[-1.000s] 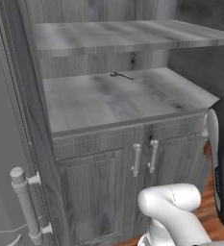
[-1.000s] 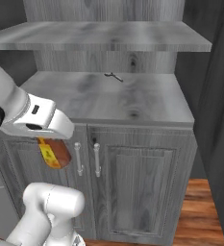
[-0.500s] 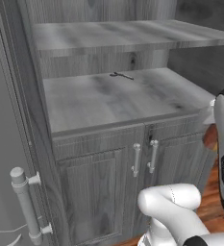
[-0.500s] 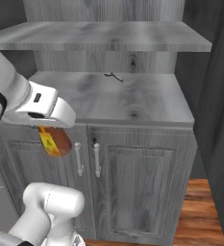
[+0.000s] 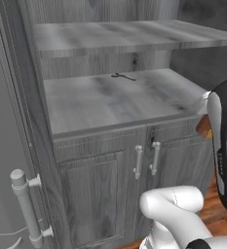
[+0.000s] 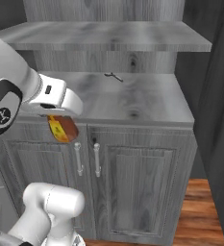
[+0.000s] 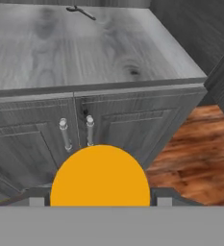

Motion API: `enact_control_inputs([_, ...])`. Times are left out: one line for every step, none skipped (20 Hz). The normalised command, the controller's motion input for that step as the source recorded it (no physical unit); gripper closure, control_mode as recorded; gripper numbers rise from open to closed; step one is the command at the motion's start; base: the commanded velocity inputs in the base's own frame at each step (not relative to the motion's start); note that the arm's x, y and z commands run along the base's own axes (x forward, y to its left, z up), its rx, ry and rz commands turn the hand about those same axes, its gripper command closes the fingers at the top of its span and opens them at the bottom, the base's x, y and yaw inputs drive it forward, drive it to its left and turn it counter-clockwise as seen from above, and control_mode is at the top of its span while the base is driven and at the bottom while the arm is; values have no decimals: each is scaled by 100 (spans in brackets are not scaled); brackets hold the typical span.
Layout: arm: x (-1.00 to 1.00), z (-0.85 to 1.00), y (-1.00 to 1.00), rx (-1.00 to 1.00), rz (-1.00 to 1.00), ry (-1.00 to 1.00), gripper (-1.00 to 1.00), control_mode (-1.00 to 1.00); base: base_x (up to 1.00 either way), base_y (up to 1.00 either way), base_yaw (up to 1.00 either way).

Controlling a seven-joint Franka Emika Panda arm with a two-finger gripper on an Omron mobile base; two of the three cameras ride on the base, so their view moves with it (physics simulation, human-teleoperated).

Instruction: Pick the honey bottle and bar from the counter and place them in the cabinets closest to them.

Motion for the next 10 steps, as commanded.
enact_control_inputs([60,8,0,0,0,0,100,-100,0,0,0])
enact_control_inputs([56,4,-1,0,0,0,100,-100,0,0,0])
enact_control_inputs([52,1,-2,0,0,0,100,-100,0,0,0])
enact_control_inputs([49,0,-2,0,0,0,100,-100,0,0,0])
enact_control_inputs([46,0,-2,0,0,0,100,-100,0,0,0])
enact_control_inputs([41,0,-1,0,0,0,100,-100,0,0,0])
enact_control_inputs([35,0,0,0,0,0,100,-100,0,0,0])
enact_control_inputs([30,0,0,0,0,0,100,-100,0,0,0])
enact_control_inputs([28,-5,0,0,0,0,100,-100,0,0,0])
enact_control_inputs([25,-12,0,0,1,-1,100,-100,0,0,0])
